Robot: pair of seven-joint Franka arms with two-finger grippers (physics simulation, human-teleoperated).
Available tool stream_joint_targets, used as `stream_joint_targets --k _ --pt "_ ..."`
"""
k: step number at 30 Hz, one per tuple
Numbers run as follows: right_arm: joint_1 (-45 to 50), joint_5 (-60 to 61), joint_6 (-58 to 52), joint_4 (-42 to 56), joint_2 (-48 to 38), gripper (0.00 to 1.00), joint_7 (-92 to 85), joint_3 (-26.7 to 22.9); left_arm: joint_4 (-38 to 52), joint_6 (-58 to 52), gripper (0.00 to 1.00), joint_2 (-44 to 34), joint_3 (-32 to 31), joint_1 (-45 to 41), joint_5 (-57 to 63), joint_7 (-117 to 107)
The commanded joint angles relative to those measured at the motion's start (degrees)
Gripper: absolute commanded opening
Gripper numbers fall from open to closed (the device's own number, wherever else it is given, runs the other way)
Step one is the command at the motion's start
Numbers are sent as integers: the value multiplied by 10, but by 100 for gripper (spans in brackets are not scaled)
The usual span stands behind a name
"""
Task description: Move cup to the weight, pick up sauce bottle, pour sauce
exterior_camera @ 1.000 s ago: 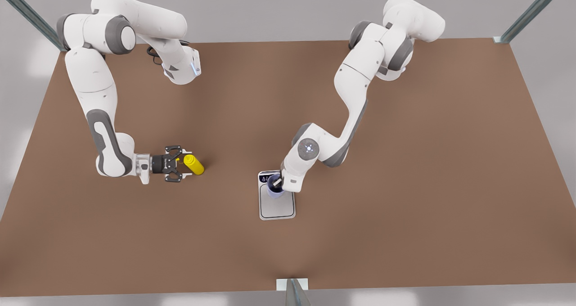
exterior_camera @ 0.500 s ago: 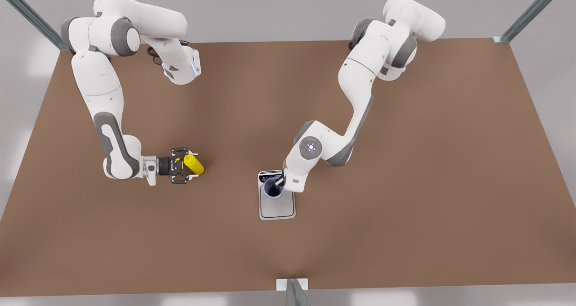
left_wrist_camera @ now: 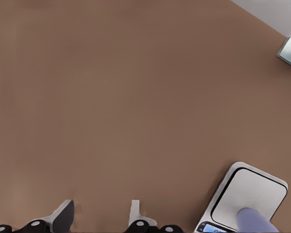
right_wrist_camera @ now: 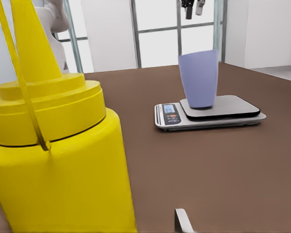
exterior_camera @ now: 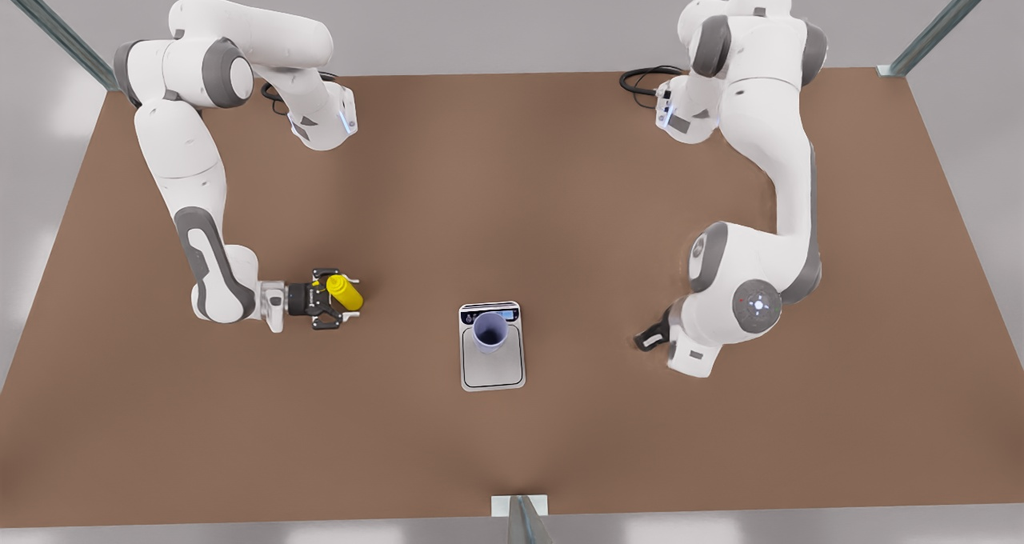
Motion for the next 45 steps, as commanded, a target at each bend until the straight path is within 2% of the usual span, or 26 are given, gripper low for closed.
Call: stream_joint_targets --k 1,3,4,5,6,7,8,9,11,18,22,27,31,32,36,40,45 --pt "0 0 0 0 0 63 0 0 -5 0 100 -3 9 -1 -12 15" --pt "0 0 0 0 0 63 0 0 -76 1 100 -35 144 11 -39 221" --pt "0 0 0 0 1 63 0 0 -100 2 100 -60 177 24 -38 287" --pt "-1 0 0 0 3 62 0 0 -113 0 100 -95 126 103 -30 325" --pt "-1 0 0 0 3 60 0 0 -131 1 100 -135 42 166 14 325" --pt "-1 0 0 0 4 59 0 0 -156 0 100 -186 -83 233 90 317" --pt "-2 0 0 0 4 58 0 0 -155 0 100 -200 -131 255 107 316" --pt "-2 0 0 0 3 57 0 0 -157 -2 100 -216 -133 233 112 323" --pt "-3 0 -1 0 3 57 1 0 -158 -4 100 -207 -92 177 113 315" --pt "-8 0 -9 3 0 54 12 0 -129 -18 100 -191 -98 175 112 269" --pt "-8 -9 -18 19 -49 54 113 -12 -110 -18 100 -185 -95 175 120 268" --pt "-7 -100 -30 112 -56 54 234 -22 -102 -25 100 -184 -96 174 121 259" --pt "30 -237 16 185 -79 54 407 -20 -83 -19 100 -173 -95 175 121 260" --pt "37 -319 49 190 -92 54 481 -13 -83 -19 100 -174 -95 176 122 260" --pt "37 -565 168 192 -105 54 773 133 -82 -19 100 -168 -93 176 134 265" --pt "45 -767 199 192 -105 54 1017 212 -81 -23 100 -175 -94 175 133 260" --pt "153 -1019 170 200 -106 54 1197 221 -68 -24 100 -174 -86 179 131 264"
